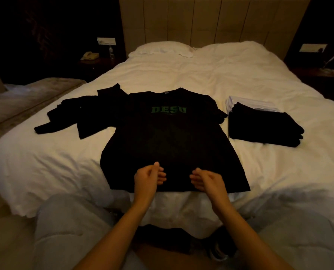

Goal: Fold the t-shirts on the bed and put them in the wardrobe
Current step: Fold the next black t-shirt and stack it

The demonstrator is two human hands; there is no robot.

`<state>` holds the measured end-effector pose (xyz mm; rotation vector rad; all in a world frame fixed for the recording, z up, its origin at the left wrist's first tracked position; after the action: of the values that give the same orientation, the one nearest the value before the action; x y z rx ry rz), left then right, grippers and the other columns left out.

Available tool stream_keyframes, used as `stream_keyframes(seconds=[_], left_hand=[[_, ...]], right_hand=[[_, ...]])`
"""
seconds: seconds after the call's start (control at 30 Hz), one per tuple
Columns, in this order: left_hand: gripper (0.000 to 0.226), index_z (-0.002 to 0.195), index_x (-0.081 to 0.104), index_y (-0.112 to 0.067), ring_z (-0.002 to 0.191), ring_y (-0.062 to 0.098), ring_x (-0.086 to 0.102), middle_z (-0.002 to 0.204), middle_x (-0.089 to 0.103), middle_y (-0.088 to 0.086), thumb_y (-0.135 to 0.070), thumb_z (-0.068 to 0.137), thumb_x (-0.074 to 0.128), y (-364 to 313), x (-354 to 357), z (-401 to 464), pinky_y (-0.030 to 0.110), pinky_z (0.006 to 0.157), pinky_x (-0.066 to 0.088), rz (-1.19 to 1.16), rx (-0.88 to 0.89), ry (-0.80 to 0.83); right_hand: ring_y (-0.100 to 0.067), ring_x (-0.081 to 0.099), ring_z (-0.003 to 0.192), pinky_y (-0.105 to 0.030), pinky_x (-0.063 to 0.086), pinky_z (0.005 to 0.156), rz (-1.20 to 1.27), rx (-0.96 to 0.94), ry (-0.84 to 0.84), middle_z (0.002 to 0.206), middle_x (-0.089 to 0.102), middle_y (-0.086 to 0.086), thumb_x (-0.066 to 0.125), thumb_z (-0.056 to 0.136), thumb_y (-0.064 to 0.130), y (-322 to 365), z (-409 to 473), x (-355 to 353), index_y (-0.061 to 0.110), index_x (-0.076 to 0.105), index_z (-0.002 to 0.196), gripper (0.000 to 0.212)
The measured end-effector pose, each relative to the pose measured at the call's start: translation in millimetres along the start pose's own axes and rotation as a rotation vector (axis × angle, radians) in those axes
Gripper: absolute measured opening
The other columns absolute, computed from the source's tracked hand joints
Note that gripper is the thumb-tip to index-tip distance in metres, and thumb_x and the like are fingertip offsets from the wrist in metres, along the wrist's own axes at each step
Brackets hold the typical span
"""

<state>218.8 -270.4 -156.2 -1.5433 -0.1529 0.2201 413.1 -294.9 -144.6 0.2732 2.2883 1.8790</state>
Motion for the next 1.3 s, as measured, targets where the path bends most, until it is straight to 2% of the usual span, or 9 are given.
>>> stream_keyframes(seconds=[0.1,0.2,0.37,0.47,0.63,0.8,1.03,1.13,1.3], left_hand=[[0.027,0.081,0.070,-0.022,0.078,0.012,0.071,0.079,0.073,0.001,-0.029,0.101,0.051,-23,20,17,0.029,0.074,0.058,0.113,0.129,0.065],[0.021,0.089,0.071,-0.027,0.087,0.005,0.068,0.088,0.073,-0.006,-0.029,0.100,0.053,-44,45,47,0.028,0.080,0.056,0.175,0.216,0.138],[0.041,0.139,0.053,-0.023,0.117,0.007,0.054,0.130,0.058,-0.007,-0.041,0.102,0.045,-57,89,118,0.004,0.079,0.037,0.431,0.120,0.417],[0.055,0.151,0.035,-0.026,0.138,0.014,0.039,0.152,0.040,-0.004,-0.048,0.101,0.043,-50,117,160,0.018,0.099,0.028,0.565,0.112,0.511],[0.060,0.154,0.028,-0.024,0.147,0.016,0.024,0.159,0.029,-0.001,-0.051,0.101,0.040,-39,154,213,0.026,0.113,0.022,0.705,0.152,0.527],[0.059,0.155,0.024,-0.021,0.150,0.016,0.013,0.162,0.022,0.002,-0.047,0.104,0.035,-30,185,259,0.031,0.120,0.011,0.822,0.233,0.554],[0.058,0.155,0.026,-0.018,0.150,0.016,0.015,0.162,0.023,0.004,-0.046,0.104,0.032,-19,213,311,0.031,0.120,0.010,0.891,0.329,0.480],[0.059,0.155,0.025,-0.019,0.150,0.015,0.012,0.162,0.020,0.004,-0.048,0.104,0.030,-16,227,331,0.030,0.121,0.009,0.890,0.342,0.487],[0.058,0.155,0.024,-0.020,0.150,0.017,0.013,0.162,0.020,0.003,-0.048,0.104,0.028,-24,256,356,0.039,0.123,0.011,0.801,0.365,0.475]], right_hand=[[-0.012,0.067,0.100,-0.032,0.052,0.093,-0.091,-0.191,-0.036,0.103,0.073,0.003,0.063,0.094,0.029,23,23,-5,0.028,0.073,0.100,0.013],[-0.008,0.057,0.111,-0.027,0.044,0.099,-0.166,-0.247,-0.102,0.115,0.062,0.009,0.060,0.096,0.031,55,54,-14,0.019,0.065,0.125,0.032],[-0.021,0.054,0.126,-0.036,0.042,0.107,-0.189,-0.175,-0.214,0.136,0.058,-0.002,0.057,0.095,0.038,84,132,-32,0.011,0.054,0.138,0.050],[-0.027,0.055,0.122,-0.037,0.043,0.101,-0.217,-0.126,-0.243,0.132,0.059,-0.007,0.055,0.094,0.040,90,177,-39,0.008,0.054,0.134,0.052],[-0.031,0.054,0.121,-0.032,0.043,0.094,-0.209,-0.011,-0.262,0.132,0.056,-0.012,0.062,0.092,0.036,91,250,-46,0.005,0.047,0.139,0.059],[-0.032,0.050,0.127,-0.042,0.043,0.107,-0.203,0.001,-0.315,0.142,0.050,-0.013,0.078,0.079,0.034,89,314,-44,0.006,0.035,0.146,0.084],[-0.036,0.055,0.121,-0.041,0.049,0.097,-0.356,-0.055,-0.386,0.132,0.056,-0.018,0.076,0.083,0.031,96,384,-40,-0.001,0.042,0.135,0.070],[-0.036,0.059,0.111,-0.029,0.042,0.077,-0.403,-0.129,-0.405,0.111,0.061,-0.018,0.072,0.086,0.019,102,408,-43,0.001,0.054,0.113,0.037],[-0.032,0.057,0.114,-0.020,0.032,0.075,-0.458,-0.276,-0.470,0.123,0.062,-0.016,0.057,0.095,0.010,144,432,-55,-0.001,0.056,0.125,0.032]])
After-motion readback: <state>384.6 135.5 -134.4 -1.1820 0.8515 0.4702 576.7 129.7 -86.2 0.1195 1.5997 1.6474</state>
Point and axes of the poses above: each hand's wrist, its own z-axis towards the middle knuckle, its own x-axis out of the palm, y = z × x, the point moved 2 cm from there along z, towards the middle knuckle
